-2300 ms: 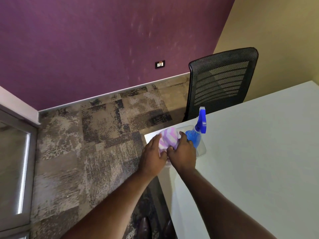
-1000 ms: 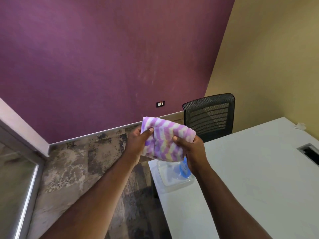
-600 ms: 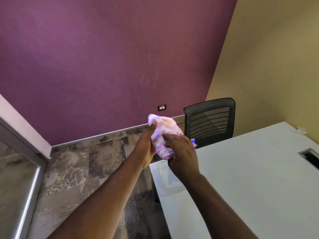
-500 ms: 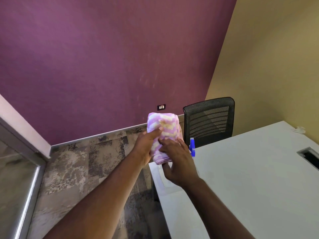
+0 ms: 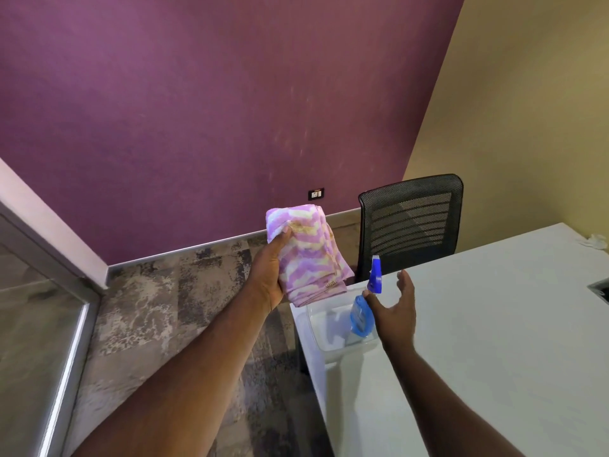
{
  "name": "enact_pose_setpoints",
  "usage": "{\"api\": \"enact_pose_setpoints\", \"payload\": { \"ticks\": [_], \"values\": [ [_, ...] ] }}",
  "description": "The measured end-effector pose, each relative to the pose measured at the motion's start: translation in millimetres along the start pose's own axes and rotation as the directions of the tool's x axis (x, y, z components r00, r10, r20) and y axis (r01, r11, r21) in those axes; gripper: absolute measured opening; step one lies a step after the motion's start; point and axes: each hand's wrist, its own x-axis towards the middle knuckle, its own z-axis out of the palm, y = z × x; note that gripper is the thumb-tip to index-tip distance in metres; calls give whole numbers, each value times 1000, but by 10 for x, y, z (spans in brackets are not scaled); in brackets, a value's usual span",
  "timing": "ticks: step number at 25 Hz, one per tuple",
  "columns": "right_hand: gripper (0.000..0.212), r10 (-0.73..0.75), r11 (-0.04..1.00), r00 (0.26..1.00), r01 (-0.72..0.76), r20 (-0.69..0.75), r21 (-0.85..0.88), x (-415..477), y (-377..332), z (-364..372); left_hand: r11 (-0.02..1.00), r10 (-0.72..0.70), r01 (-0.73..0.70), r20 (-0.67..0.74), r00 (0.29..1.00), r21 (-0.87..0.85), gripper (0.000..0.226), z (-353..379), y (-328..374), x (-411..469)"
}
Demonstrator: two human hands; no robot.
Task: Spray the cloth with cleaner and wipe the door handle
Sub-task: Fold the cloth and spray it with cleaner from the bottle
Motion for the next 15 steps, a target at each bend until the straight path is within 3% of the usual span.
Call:
{"api": "enact_pose_setpoints", "payload": {
  "ticks": [3,6,11,15],
  "values": [
    [96,49,999,988,-47,145,-20,177,118,123,1000,-9,10,-10,1000,26,39,-41,-11,62],
    [90,59,998,976,-66,209,26,374,135,283,998,-25,27,-34,999,57,45,-84,-28,108],
    [42,37,991,991,-53,131,123,532,240,434,997,-12,15,-37,999,75,55,-216,-59,162],
    [23,-43,984,993,23,112,177,532,210,438,997,-10,11,-17,1000,77,53,-286,-15,178]
  ]
}}
